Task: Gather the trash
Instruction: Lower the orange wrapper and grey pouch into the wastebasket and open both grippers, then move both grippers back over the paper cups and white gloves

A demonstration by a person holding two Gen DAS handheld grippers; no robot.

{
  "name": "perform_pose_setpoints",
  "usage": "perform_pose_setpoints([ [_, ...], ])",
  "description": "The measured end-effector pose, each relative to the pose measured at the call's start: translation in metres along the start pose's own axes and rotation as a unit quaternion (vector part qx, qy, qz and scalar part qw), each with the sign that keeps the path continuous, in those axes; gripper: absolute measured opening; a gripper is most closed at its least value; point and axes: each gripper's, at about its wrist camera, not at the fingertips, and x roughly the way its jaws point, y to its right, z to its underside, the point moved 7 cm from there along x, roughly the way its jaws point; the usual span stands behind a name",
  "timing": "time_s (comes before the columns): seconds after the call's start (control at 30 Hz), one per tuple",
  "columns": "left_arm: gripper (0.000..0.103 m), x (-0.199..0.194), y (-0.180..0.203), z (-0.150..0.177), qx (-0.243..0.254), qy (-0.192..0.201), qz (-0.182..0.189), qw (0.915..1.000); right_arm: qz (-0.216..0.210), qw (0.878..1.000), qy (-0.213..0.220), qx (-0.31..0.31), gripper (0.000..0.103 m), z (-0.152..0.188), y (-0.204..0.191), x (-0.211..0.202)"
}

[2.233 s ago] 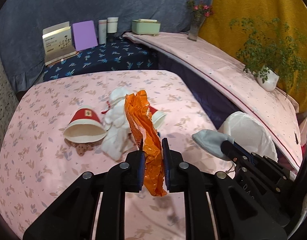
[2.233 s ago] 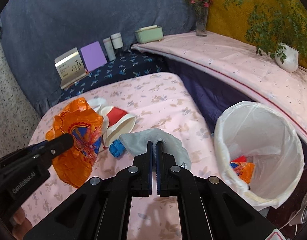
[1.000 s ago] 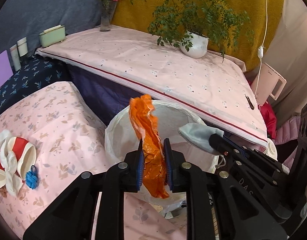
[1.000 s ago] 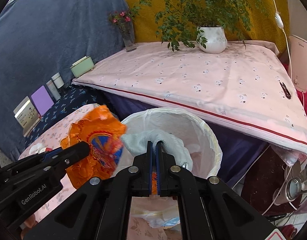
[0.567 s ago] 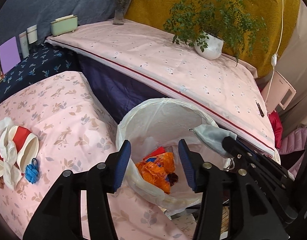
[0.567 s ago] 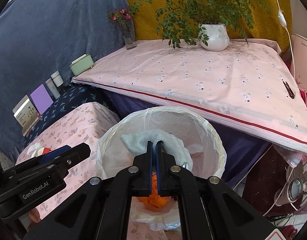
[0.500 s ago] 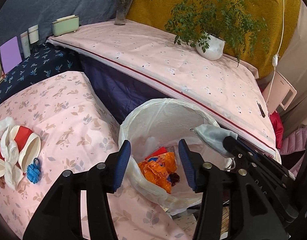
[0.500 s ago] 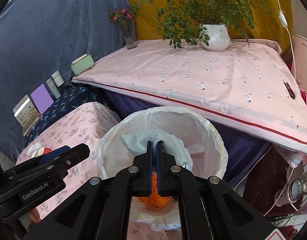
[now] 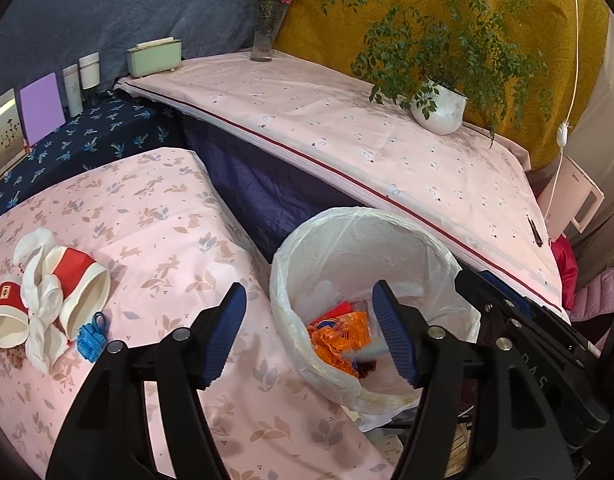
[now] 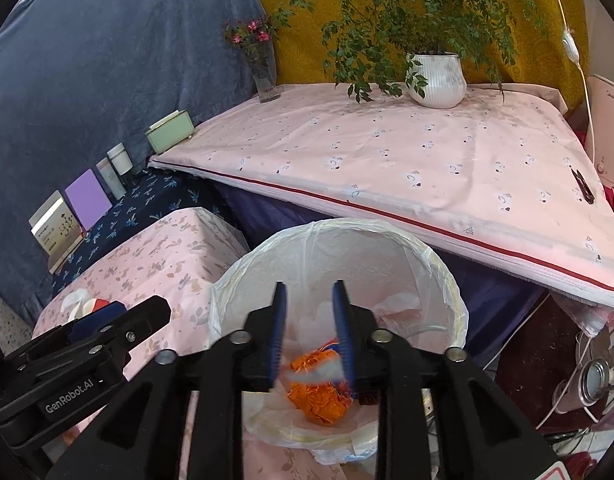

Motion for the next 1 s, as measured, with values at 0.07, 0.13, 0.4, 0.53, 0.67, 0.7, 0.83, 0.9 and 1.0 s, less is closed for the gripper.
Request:
perform_pose_setpoints([
  [0.07,0.067,-0.003,-0.005,0.000,-0.005,0.005,-0.007,1.0000,0.000,1.000,0.003,-0.003,0.031,-0.001,-0.003,-0.002],
  [0.13,0.072,-0.007,-0.011,0.000,-0.011,0.010,-0.014,0.9998,-0.002,1.000,0.003,-0.006,0.032,-0.001,-0.007,-0.003],
  [0.4,0.073,-0.023,-0.040,0.004,-0.035,0.022,-0.036,0.9985,-0.017,1.000,0.001,-0.025,0.035,0.004,-0.033,-0.007],
  [0.53,0.075,-0.032,-0.059,0.007,-0.051,0.027,-0.049,0.9971,-0.026,0.999,0.002,-0.036,0.041,0.007,-0.049,-0.011],
  [0.67,0.075,-0.042,-0.079,0.011,-0.069,0.032,-0.063,0.9951,-0.036,0.998,0.000,-0.049,0.042,0.011,-0.067,-0.013],
  [0.7,0.076,-0.044,-0.084,0.012,-0.074,0.033,-0.068,0.9944,-0.038,0.998,-0.001,-0.053,0.042,0.012,-0.073,-0.014],
  [0.83,0.079,-0.056,-0.109,0.017,-0.094,0.038,-0.086,0.9912,-0.049,0.997,-0.002,-0.067,0.047,0.016,-0.093,-0.016],
  [0.9,0.085,-0.063,-0.122,0.021,-0.104,0.043,-0.097,0.9889,-0.055,0.996,-0.004,-0.074,0.047,0.019,-0.102,-0.018],
  [1.0,0.086,-0.073,-0.143,0.027,-0.120,0.047,-0.111,0.9855,-0.065,0.994,-0.009,-0.084,0.047,0.025,-0.118,-0.018],
])
